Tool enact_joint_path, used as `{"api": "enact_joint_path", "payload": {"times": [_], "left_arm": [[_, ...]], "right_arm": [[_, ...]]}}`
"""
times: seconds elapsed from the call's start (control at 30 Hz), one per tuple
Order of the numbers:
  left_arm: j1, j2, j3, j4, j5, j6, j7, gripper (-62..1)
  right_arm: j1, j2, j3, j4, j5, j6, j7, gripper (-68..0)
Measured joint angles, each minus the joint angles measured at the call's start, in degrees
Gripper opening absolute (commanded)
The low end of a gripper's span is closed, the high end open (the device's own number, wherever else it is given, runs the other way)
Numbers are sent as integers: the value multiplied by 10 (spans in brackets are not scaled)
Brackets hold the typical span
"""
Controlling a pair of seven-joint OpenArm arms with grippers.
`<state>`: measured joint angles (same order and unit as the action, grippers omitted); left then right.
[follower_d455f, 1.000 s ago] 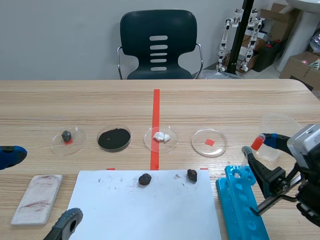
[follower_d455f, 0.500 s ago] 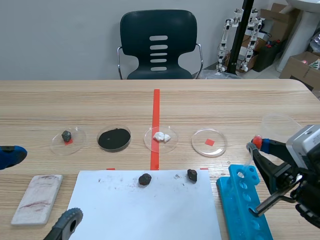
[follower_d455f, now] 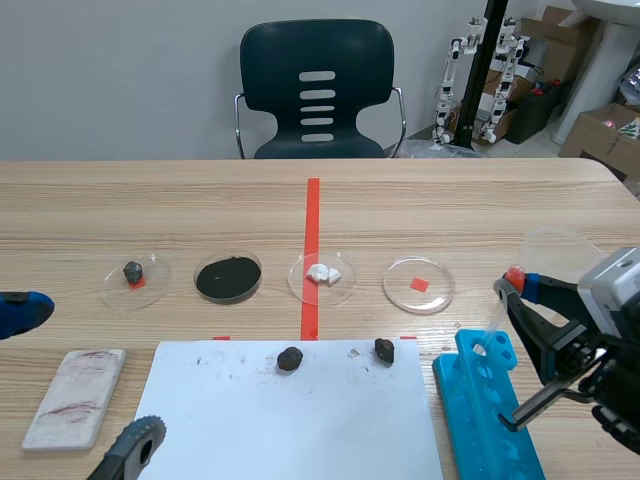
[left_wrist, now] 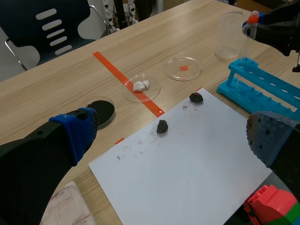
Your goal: Pick up the dropper by the top with the right hand
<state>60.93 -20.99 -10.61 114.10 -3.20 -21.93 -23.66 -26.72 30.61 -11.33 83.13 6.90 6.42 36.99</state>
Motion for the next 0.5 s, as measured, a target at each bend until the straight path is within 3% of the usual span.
{"api": "enact_joint_path", "payload": {"times": [0.5], "left_arm": [[0, 0, 0, 0, 0, 0, 0, 14]], "right_arm": [[-49, 0, 0, 30, 0, -11, 65, -665]]}}
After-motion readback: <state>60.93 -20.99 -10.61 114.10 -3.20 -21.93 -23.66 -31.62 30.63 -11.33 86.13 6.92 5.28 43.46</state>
